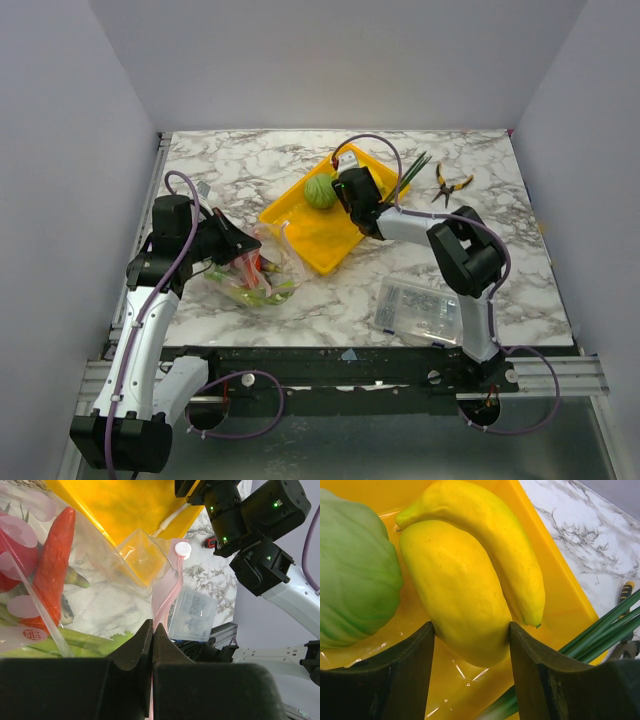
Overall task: Place the food in the zip-top bag and seal the zipper
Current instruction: Pick up the fake fruit from the zipper food storage bag.
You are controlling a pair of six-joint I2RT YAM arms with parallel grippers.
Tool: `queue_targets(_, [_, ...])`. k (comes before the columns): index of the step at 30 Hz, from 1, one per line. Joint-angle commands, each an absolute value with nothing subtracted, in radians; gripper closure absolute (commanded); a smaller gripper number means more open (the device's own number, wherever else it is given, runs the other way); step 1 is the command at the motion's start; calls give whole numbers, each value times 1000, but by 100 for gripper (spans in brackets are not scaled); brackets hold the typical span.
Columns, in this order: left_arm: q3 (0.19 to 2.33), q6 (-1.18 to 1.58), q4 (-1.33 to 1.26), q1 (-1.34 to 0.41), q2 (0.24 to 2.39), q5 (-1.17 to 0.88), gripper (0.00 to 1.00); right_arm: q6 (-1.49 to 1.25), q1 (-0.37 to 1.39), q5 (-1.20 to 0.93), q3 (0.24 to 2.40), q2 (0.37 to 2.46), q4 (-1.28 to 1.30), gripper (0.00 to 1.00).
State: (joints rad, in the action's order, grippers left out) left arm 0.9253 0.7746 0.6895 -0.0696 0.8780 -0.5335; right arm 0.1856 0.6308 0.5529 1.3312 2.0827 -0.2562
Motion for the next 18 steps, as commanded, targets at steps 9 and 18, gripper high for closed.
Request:
queue_targets(9, [858,800,607,-127,918,-589,100,42,629,460,1239,1987,-223,100])
queue_targets(18, [668,814,591,-268,855,-494,100,43,628,462,1275,2009,-213,100])
